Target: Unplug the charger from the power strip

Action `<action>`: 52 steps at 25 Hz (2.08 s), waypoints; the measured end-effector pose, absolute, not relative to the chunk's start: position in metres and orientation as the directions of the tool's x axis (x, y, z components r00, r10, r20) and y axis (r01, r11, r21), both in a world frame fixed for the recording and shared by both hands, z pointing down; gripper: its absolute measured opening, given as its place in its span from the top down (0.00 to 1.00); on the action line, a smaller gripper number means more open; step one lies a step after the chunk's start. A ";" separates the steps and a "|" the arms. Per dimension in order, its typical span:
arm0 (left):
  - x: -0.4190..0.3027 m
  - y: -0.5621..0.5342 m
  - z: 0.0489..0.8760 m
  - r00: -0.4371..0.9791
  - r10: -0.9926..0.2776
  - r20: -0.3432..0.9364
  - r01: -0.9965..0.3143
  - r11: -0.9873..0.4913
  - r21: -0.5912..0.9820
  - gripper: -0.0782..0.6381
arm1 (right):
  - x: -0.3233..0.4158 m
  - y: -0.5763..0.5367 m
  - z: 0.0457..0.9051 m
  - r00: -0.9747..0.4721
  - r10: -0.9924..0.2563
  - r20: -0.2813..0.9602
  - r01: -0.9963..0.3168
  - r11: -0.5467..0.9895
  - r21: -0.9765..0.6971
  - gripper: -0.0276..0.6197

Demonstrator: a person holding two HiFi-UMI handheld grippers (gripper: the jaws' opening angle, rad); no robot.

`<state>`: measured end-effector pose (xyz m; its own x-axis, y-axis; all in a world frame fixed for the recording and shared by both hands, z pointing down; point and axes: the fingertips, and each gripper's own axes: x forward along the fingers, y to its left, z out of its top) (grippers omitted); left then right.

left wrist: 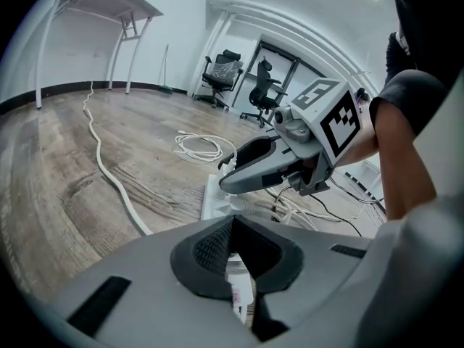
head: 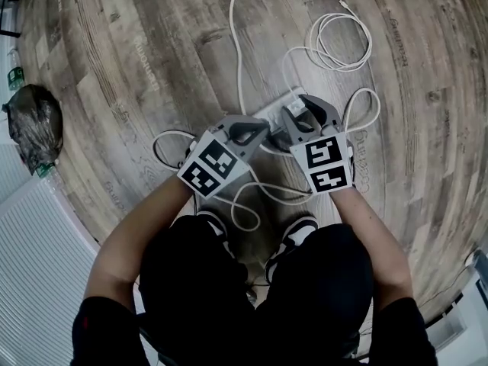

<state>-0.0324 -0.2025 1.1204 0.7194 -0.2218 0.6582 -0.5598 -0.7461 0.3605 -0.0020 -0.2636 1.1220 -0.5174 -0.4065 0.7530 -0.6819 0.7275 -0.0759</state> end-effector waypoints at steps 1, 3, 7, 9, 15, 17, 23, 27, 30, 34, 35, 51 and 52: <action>-0.032 -0.203 1.120 0.718 -0.222 0.660 -0.558 -0.750 0.354 0.87 | -0.002 -0.264 1.122 -0.513 -0.410 0.754 -0.688 0.722 -0.075 0.69; -0.031 -0.201 1.121 0.704 -0.224 0.674 -0.557 -0.763 0.328 0.87 | -0.001 -0.263 1.121 -0.503 -0.415 0.758 -0.693 0.718 -0.066 0.69; -0.031 -0.199 1.124 0.687 -0.218 0.693 -0.556 -0.772 0.308 0.87 | -0.001 -0.262 1.121 -0.486 -0.423 0.765 -0.693 0.720 -0.042 0.69; -0.030 -0.199 1.124 0.686 -0.218 0.694 -0.559 -0.768 0.312 0.86 | 0.000 -0.262 1.121 -0.480 -0.423 0.769 -0.693 0.720 -0.037 0.69; -0.028 -0.200 1.125 0.685 -0.213 0.697 -0.565 -0.760 0.323 0.86 | 0.000 -0.268 1.103 -0.498 -0.471 0.728 -0.711 0.703 -0.031 0.70; -0.029 -0.201 1.124 0.695 -0.215 0.686 -0.565 -0.753 0.337 0.86 | 0.001 -0.277 1.090 -0.498 -0.496 0.711 -0.718 0.696 -0.017 0.70; -0.034 -0.214 1.081 0.745 -0.287 0.602 -0.604 -0.674 0.426 0.87 | 0.023 -0.283 1.028 -0.503 -0.543 0.672 -0.749 0.662 -0.026 0.70; -0.047 -0.233 1.009 0.723 -0.392 0.570 -0.659 -0.638 0.398 0.87 | 0.038 -0.275 0.952 -0.534 -0.555 0.638 -0.755 0.653 -0.063 0.70; -0.058 -0.240 0.955 0.690 -0.441 0.574 -0.699 -0.610 0.373 0.87 | 0.049 -0.271 0.890 -0.536 -0.581 0.613 -0.778 0.621 -0.091 0.70; -0.067 -0.228 0.866 0.678 -0.466 0.568 -0.715 -0.597 0.364 0.87 | 0.055 -0.257 0.803 -0.537 -0.612 0.581 -0.809 0.568 -0.150 0.70; -0.070 -0.223 0.842 0.675 -0.470 0.569 -0.718 -0.597 0.359 0.87 | 0.055 -0.252 0.781 -0.539 -0.616 0.574 -0.814 0.557 -0.167 0.70; -0.135 -0.144 0.400 0.556 -0.686 0.470 -0.831 -0.438 0.343 0.87 | 0.020 -0.155 0.383 -0.637 -0.641 0.428 -0.771 0.549 -0.323 0.69; -0.140 -0.141 0.374 0.542 -0.705 0.458 -0.840 -0.433 0.327 0.87 | 0.019 -0.153 0.363 -0.635 -0.652 0.415 -0.772 0.545 -0.327 0.69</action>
